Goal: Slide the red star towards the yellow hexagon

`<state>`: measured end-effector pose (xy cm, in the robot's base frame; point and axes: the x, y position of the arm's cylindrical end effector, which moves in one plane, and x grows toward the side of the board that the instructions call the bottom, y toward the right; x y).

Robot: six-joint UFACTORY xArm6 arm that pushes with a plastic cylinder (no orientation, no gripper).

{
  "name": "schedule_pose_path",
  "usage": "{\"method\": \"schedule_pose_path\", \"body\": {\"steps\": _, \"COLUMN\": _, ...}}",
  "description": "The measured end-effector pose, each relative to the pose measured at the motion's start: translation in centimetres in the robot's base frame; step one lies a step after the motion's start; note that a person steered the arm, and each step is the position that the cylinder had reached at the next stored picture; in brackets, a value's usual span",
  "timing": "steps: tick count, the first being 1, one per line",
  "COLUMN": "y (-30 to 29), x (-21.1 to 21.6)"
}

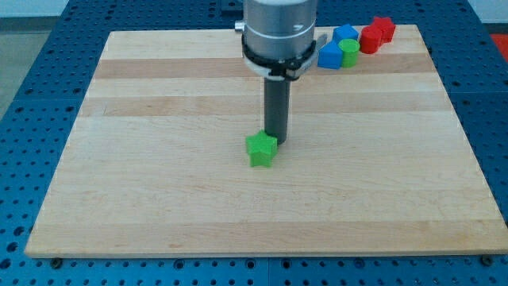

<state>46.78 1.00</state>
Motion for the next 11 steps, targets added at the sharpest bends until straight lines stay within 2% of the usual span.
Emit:
{"method": "schedule_pose_path", "body": {"steps": 1, "y": -1.4, "x": 2.6}}
{"method": "schedule_pose_path", "body": {"steps": 2, "y": -1.8, "x": 1.6}}
{"method": "schedule_pose_path", "body": {"steps": 3, "y": -4.6, "x": -0.7}}
{"method": "schedule_pose_path", "body": {"steps": 4, "y": -7.4, "x": -0.5}}
{"method": "schedule_pose_path", "body": {"steps": 5, "y": -7.8, "x": 1.5}}
{"method": "schedule_pose_path", "body": {"steps": 9, "y": -4.1, "x": 2.4}}
{"method": "schedule_pose_path", "body": {"steps": 11, "y": -2.7, "x": 4.6}}
